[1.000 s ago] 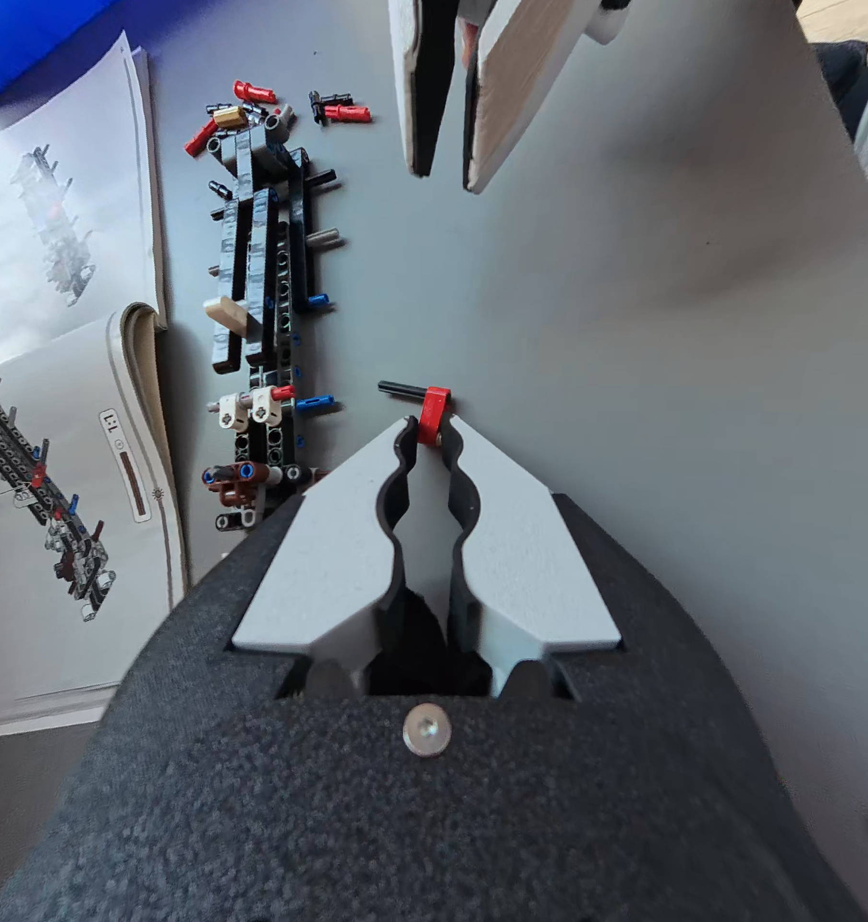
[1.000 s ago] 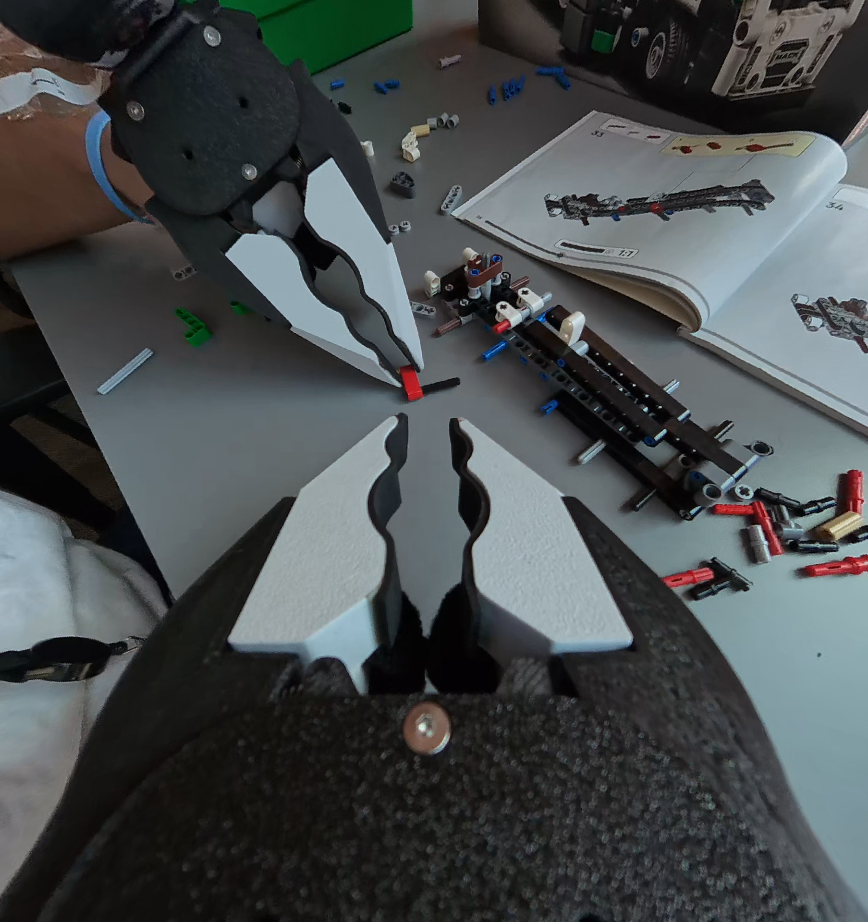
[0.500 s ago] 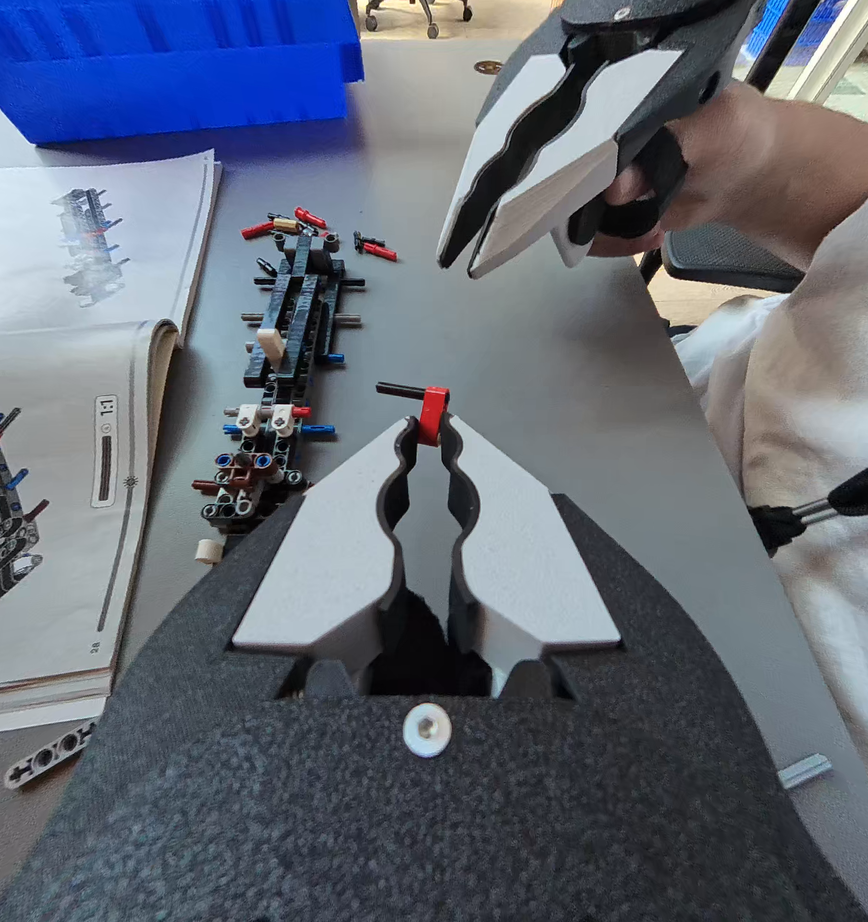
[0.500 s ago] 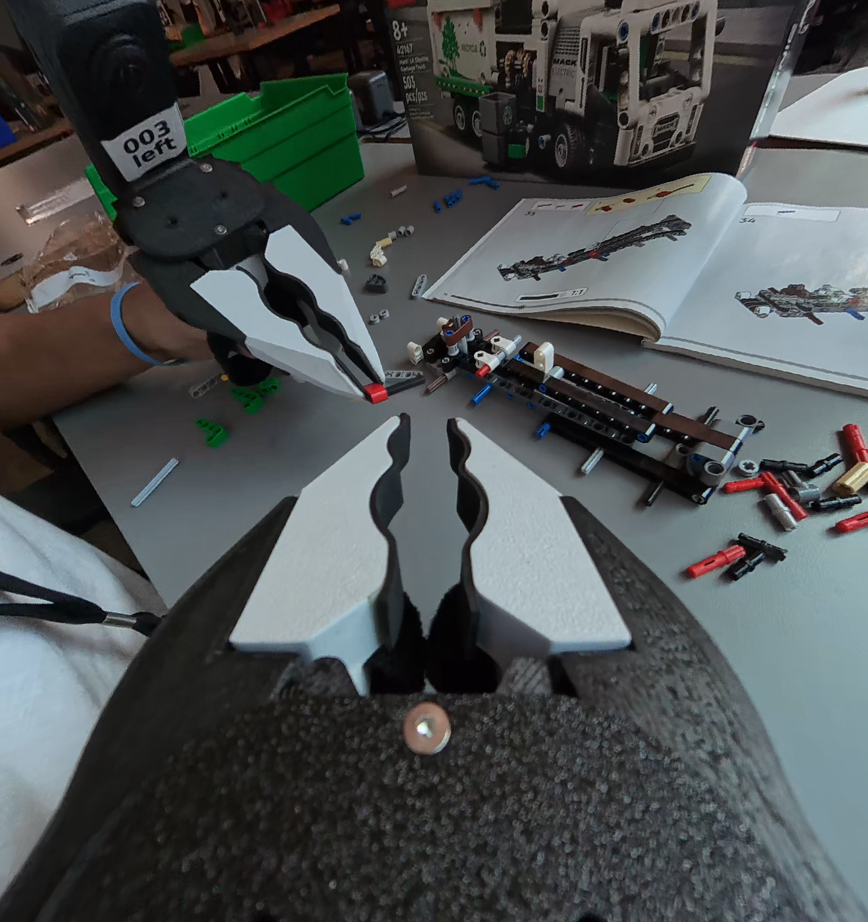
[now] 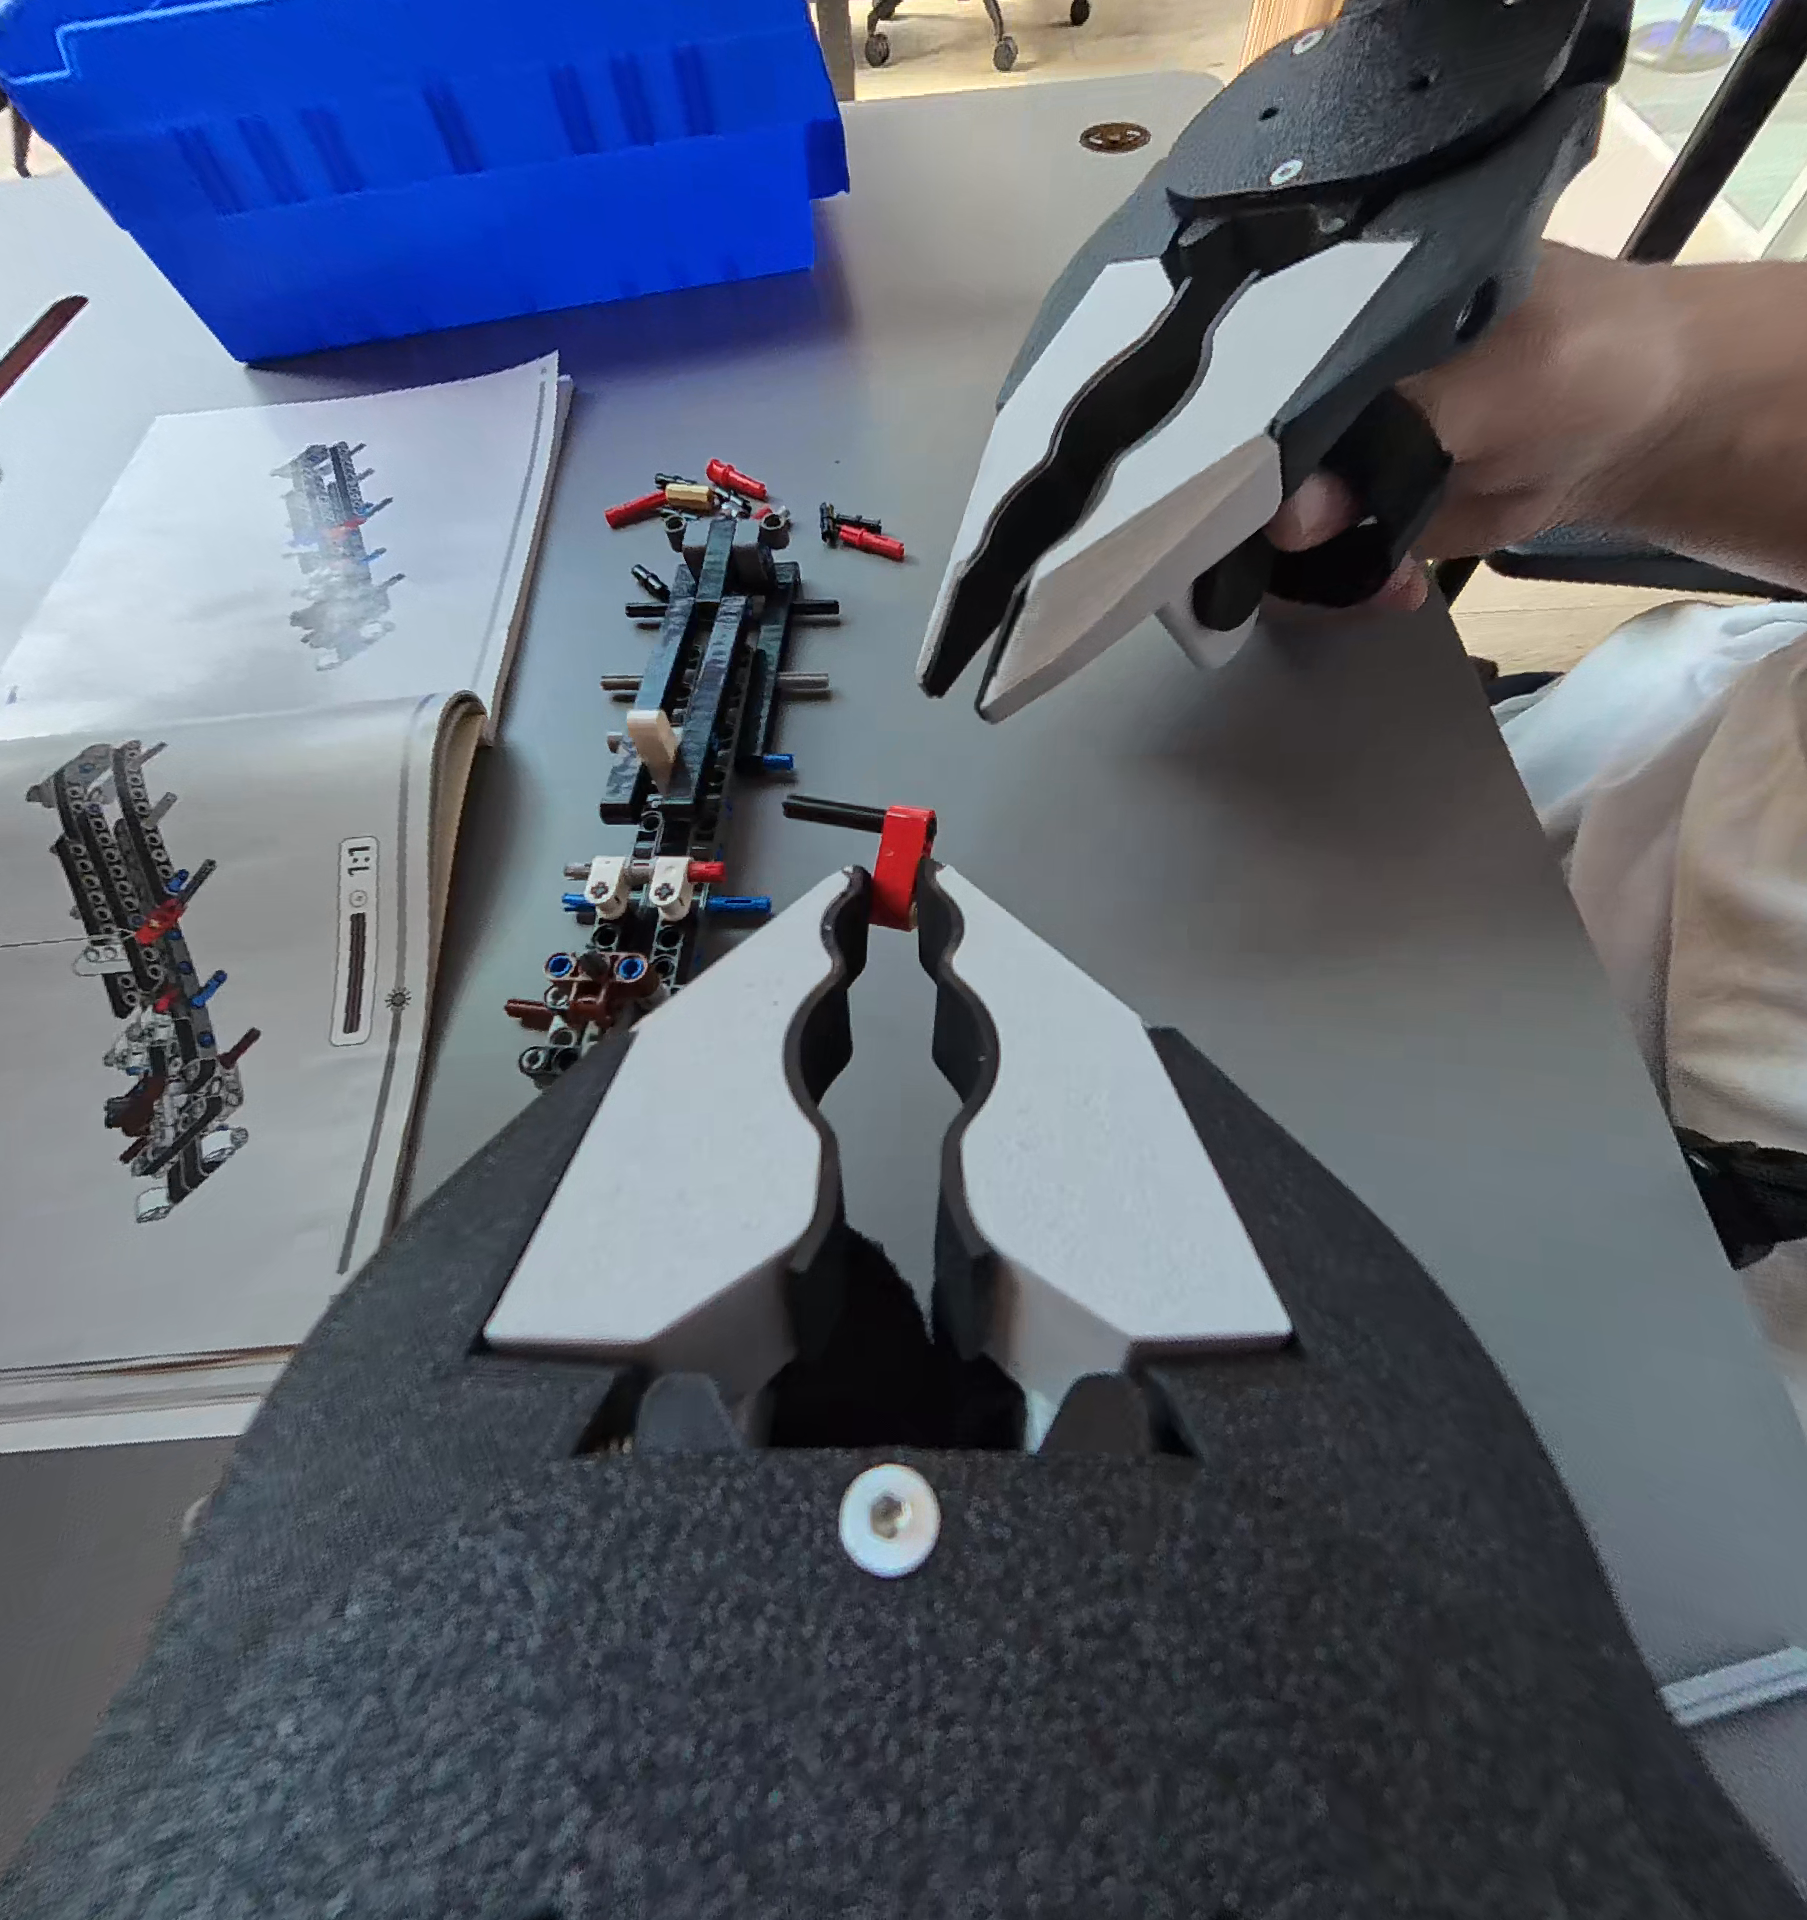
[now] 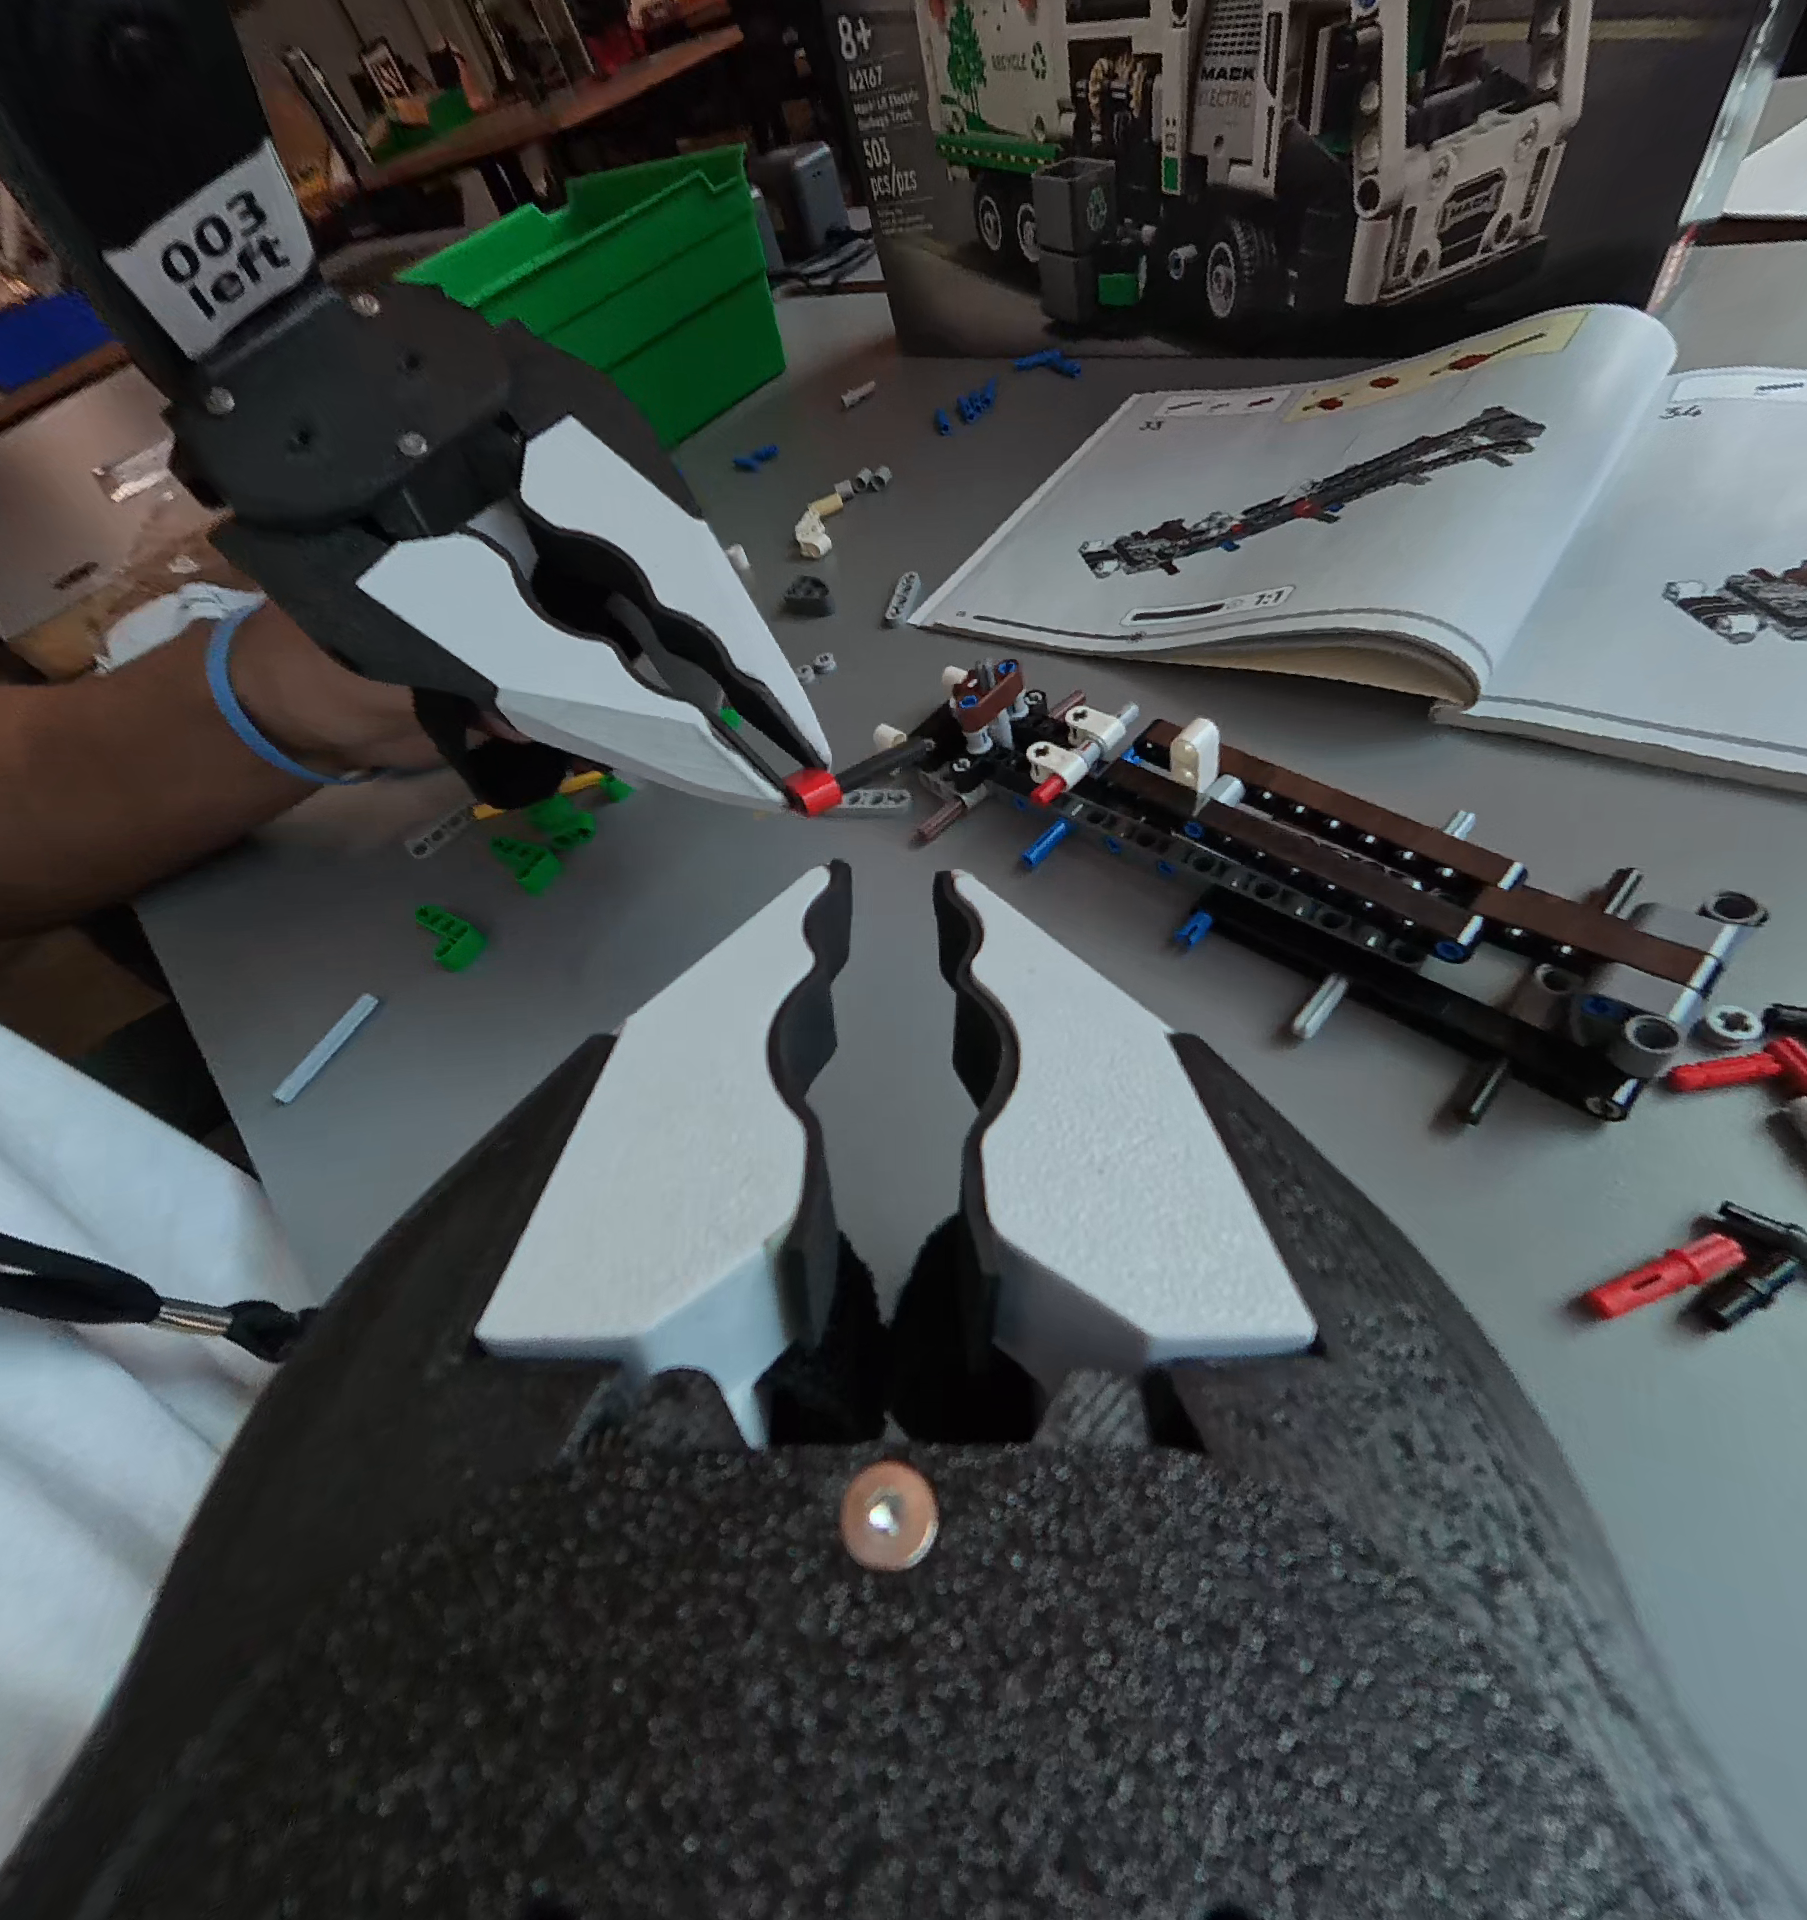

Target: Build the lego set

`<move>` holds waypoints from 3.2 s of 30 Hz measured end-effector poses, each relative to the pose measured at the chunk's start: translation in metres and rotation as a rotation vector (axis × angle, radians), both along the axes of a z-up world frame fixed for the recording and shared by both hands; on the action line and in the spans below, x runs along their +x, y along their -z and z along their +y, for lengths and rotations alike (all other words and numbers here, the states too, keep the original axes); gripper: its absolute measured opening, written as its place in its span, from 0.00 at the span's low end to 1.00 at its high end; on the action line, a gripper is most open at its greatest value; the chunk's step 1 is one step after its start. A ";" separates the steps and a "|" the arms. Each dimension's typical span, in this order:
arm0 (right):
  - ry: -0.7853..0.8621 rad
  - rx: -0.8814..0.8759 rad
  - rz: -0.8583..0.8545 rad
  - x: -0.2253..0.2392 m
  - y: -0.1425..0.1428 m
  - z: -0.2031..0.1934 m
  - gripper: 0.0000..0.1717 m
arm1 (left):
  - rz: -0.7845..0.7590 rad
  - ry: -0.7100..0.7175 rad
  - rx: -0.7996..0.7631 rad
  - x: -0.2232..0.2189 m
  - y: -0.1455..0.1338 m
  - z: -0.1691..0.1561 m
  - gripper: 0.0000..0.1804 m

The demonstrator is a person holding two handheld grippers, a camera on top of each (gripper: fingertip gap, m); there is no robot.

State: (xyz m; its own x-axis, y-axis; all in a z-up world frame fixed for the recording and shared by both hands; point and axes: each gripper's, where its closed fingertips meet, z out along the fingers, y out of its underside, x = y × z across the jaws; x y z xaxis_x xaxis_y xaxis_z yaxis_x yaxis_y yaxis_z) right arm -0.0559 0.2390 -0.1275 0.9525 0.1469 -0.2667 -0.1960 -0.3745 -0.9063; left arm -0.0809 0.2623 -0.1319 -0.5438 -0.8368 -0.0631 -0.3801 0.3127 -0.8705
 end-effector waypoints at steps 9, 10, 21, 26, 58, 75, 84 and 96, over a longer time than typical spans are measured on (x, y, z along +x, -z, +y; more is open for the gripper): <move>-0.018 0.004 0.121 -0.019 -0.003 0.005 0.09 | -0.068 0.004 0.080 0.002 0.000 -0.005 0.04; -0.020 -0.002 0.105 -0.021 -0.002 0.004 0.09 | -0.073 0.005 0.078 0.001 -0.001 -0.005 0.04; -0.019 -0.031 -0.102 -0.022 0.004 -0.003 0.08 | -0.076 0.010 0.076 0.000 -0.002 -0.009 0.04; -0.007 -0.012 -0.079 -0.022 0.001 -0.002 0.09 | -0.096 0.011 0.129 0.000 0.000 -0.010 0.04; -0.038 -0.001 0.236 -0.022 -0.008 0.009 0.08 | -0.441 0.066 0.777 -0.004 -0.002 -0.023 0.04; 0.011 0.542 -0.584 -0.039 -0.071 -0.009 0.01 | -0.026 0.135 -0.591 -0.013 -0.058 -0.036 0.13; 0.018 0.572 -0.897 -0.049 -0.063 -0.008 0.01 | 0.118 0.199 -0.869 -0.017 -0.058 -0.033 0.04; 0.042 0.556 -0.959 -0.047 -0.058 -0.008 0.01 | 0.161 0.190 -0.840 -0.015 -0.048 -0.030 0.09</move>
